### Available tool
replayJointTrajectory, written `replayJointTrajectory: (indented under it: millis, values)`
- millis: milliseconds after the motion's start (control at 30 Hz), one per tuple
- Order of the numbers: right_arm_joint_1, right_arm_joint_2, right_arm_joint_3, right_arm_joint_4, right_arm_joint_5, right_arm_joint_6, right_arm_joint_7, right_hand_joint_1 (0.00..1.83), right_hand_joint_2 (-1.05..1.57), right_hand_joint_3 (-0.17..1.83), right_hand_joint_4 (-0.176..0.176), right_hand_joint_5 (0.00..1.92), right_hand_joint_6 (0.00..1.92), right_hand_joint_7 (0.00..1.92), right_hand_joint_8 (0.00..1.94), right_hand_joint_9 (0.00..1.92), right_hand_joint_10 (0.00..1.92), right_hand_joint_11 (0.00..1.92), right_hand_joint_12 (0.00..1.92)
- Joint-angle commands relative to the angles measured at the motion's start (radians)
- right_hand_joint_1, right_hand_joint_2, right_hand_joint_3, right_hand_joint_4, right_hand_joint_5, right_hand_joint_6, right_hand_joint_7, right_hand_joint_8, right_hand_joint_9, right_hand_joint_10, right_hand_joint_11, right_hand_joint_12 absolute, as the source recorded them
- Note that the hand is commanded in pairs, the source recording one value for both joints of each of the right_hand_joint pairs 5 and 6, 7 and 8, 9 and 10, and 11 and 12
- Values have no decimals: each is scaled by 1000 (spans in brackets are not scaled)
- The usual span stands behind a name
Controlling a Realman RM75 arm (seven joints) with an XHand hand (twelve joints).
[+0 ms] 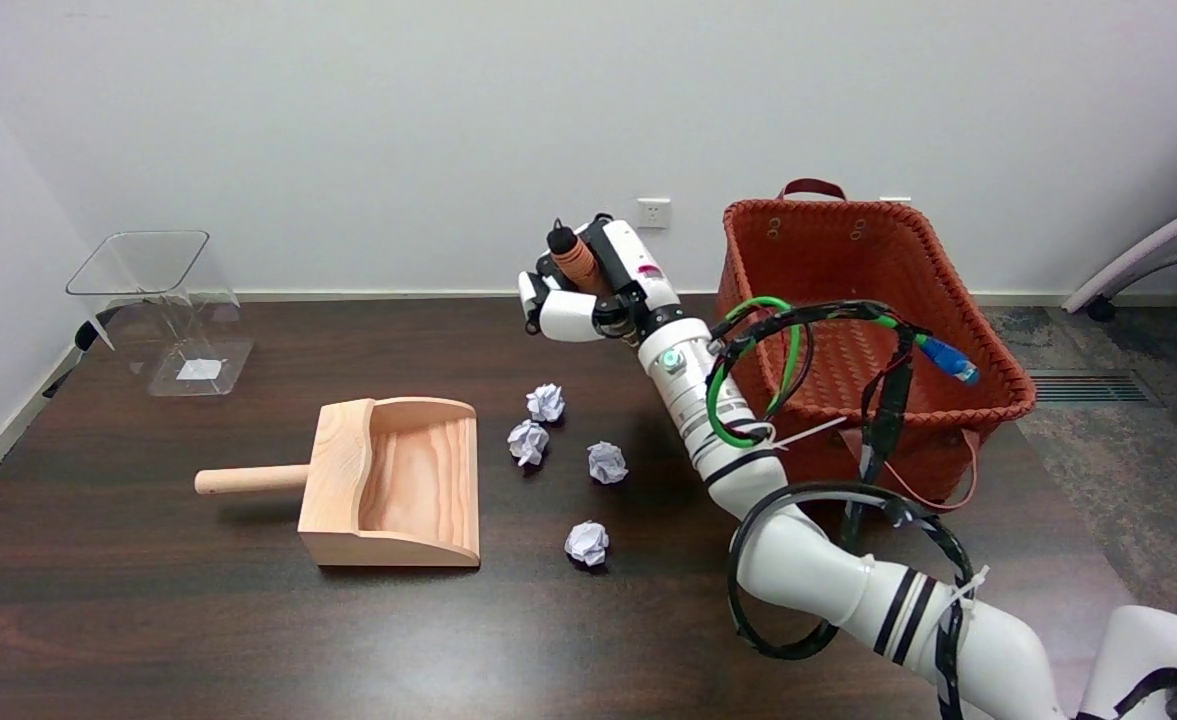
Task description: Sweep the paper into the dustpan.
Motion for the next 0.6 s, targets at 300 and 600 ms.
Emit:
replayJointTrajectory:
  millis: [300, 600]
  values:
    - [51, -159, -156, 47, 98, 117, -218, 1160, 1286, 1072, 0, 1920, 1920, 1920, 1920, 1920, 1920, 1762, 1762]
    - [33, -234, -196, 100, 125, 146, -218, 1151, 1342, 1064, 0, 1920, 1920, 1920, 1920, 1920, 1920, 1761, 1761]
